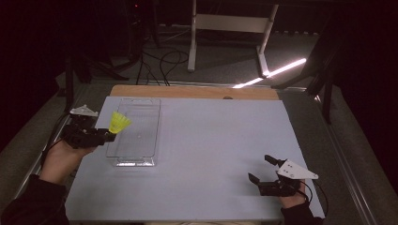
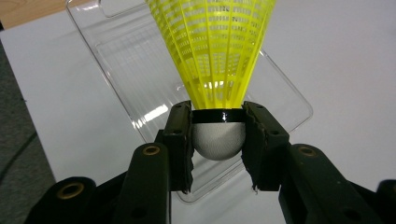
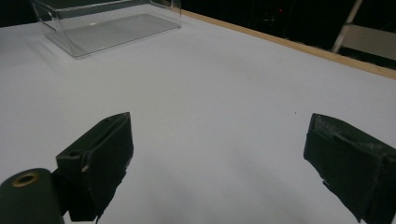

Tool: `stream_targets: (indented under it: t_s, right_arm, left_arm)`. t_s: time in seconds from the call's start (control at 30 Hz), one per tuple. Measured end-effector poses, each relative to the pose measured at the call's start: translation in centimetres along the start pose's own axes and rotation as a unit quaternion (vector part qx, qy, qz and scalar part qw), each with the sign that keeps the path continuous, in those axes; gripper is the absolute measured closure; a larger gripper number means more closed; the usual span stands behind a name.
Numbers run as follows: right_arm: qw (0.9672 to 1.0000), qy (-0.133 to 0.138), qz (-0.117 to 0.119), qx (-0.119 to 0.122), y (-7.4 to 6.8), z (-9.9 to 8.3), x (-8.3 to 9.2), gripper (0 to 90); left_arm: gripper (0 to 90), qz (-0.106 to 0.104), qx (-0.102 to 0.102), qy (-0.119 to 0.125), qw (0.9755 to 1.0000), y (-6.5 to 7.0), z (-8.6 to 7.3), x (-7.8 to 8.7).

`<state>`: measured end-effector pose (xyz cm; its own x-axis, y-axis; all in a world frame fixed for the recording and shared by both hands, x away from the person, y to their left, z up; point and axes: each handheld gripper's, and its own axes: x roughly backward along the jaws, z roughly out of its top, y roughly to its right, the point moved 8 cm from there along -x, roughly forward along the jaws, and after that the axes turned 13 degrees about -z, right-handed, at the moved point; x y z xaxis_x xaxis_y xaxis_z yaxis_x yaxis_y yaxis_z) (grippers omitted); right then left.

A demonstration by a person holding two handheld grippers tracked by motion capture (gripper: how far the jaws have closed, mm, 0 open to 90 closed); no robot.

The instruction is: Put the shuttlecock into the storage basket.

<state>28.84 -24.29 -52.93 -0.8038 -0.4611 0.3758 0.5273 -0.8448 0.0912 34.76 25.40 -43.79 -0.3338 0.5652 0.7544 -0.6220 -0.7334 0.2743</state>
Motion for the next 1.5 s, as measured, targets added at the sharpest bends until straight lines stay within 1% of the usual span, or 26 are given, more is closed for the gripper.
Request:
stream_targets:
  t_s: [0.03,0.1,0.13,0.23,0.27,0.33,0.4,0.43,0.47,0.5,0.53,0.6,0.63,0.67,0.7,0.77,0.93,1.1,1.17,1.3,1.37,1.5]
  right_arm:
    - [1.0000,-0.001,0.000,0.000,0.0,0.0,0.0,8.3]
    - [1.0000,0.000,0.000,0.000,0.0,0.0,0.0,8.3]
    - [1.0000,-0.001,0.000,0.000,0.0,0.0,0.0,8.4]
    - [1.0000,-0.001,0.000,-0.001,0.0,0.0,0.0,8.3]
    - [1.0000,-0.002,0.001,0.000,0.0,0.0,0.0,8.3]
    - [1.0000,-0.002,0.001,0.001,0.0,0.0,0.0,8.3]
    - [1.0000,-0.002,0.002,0.000,0.0,0.0,0.0,8.3]
    - [1.0000,-0.003,0.002,0.000,0.0,0.0,0.0,8.3]
    - [1.0000,-0.002,0.002,-0.001,0.0,0.0,0.0,8.3]
    - [1.0000,-0.002,0.002,-0.001,0.0,0.0,0.0,8.3]
    - [1.0000,-0.002,0.002,0.000,0.0,0.0,0.0,8.3]
    - [1.0000,-0.002,0.003,-0.002,0.0,0.0,0.0,8.4]
    - [1.0000,-0.002,0.004,-0.002,0.0,-0.1,0.0,8.3]
    - [1.0000,-0.002,0.004,-0.002,0.0,-0.1,0.0,8.3]
    - [1.0000,-0.003,0.005,-0.002,0.0,-0.1,0.0,8.4]
    - [1.0000,-0.004,0.005,-0.001,-0.1,-0.1,0.0,8.3]
    - [1.0000,-0.003,0.006,-0.002,-0.1,-0.1,0.0,8.3]
    - [1.0000,-0.004,0.006,0.000,-0.1,-0.1,0.0,8.4]
    - [1.0000,-0.004,0.006,0.000,-0.1,0.0,0.0,8.4]
    - [1.0000,-0.005,0.008,0.000,-0.1,-0.1,0.0,8.4]
    - [1.0000,-0.004,0.008,0.001,-0.1,-0.1,0.0,8.4]
    - [0.9999,-0.005,0.009,0.000,-0.2,-0.1,0.0,8.4]
  left_arm:
    - [65.7,0.011,-0.001,0.000,0.9999,-0.1,-0.2,0.1]
    - [65.7,0.007,0.006,0.009,0.9999,0.0,-0.4,0.1]
    - [65.7,0.017,0.005,0.008,0.9998,-0.1,-0.6,0.0]
    - [65.7,0.022,0.007,0.011,0.9997,0.0,-0.9,-0.2]
    - [65.7,0.025,0.005,0.009,0.9996,0.0,-1.0,-0.3]
    - [65.7,0.023,0.009,0.021,0.9995,0.1,-1.1,-0.5]
    - [65.6,0.022,0.010,0.022,0.9995,0.1,-1.3,-0.7]
    - [65.6,0.020,0.013,0.029,0.9993,0.1,-1.3,-0.8]
    - [65.5,0.019,0.018,0.029,0.9992,0.0,-1.4,-1.0]
    - [65.6,0.022,0.016,0.027,0.9993,-0.1,-1.6,-1.1]
    - [65.5,0.021,0.019,0.030,0.9991,-0.1,-1.6,-1.2]
    - [65.5,0.022,0.020,0.031,0.9991,-0.3,-1.8,-1.6]
    - [65.5,0.019,0.022,0.031,0.9991,-0.3,-1.9,-1.8]
    - [65.5,0.017,0.022,0.029,0.9992,-0.4,-2.1,-2.0]
    - [65.5,0.019,0.024,0.028,0.9991,-0.5,-2.1,-2.2]
    - [65.5,0.014,0.025,0.026,0.9993,-0.5,-2.3,-2.6]
    - [65.5,0.019,0.027,0.020,0.9993,-0.9,-2.7,-3.2]
    - [65.5,0.025,0.031,0.012,0.9991,-1.6,-3.2,-3.6]
    - [65.5,0.025,0.029,0.011,0.9992,-1.8,-3.3,-3.8]
    - [65.4,0.027,0.024,-0.003,0.9993,-2.1,-3.7,-4.4]
    - [65.4,0.030,0.020,-0.004,0.9994,-2.2,-3.8,-4.6]
    - [65.3,0.034,0.017,-0.011,0.9992,-2.5,-4.0,-5.1]
